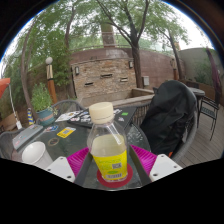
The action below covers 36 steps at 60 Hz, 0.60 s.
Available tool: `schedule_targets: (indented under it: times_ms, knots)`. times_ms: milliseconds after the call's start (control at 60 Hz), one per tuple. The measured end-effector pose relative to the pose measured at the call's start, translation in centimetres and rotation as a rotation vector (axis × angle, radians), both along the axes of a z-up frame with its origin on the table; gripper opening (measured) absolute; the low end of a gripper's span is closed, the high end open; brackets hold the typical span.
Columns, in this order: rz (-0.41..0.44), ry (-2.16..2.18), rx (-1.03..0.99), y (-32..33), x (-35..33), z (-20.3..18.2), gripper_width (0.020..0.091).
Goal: Pour water
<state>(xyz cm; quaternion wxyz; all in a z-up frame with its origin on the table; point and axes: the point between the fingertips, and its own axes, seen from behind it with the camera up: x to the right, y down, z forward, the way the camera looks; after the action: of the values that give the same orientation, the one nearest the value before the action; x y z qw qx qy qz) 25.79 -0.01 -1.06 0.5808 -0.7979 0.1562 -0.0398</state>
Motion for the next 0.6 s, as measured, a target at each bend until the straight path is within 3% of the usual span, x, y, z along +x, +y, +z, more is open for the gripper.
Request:
schedule_targets:
  times_ms: [17, 250, 600]
  knots:
    - [-0.008, 0.006, -0.001, -0.7, -0.2, 0.2, 0.0859]
    - [-0.129, 0.108, -0.02, -8.3, -1.8, 3.1, 0.084]
    - [-0.153, 0.131, -0.071, -24.0, -21.1, 13.9, 0.084]
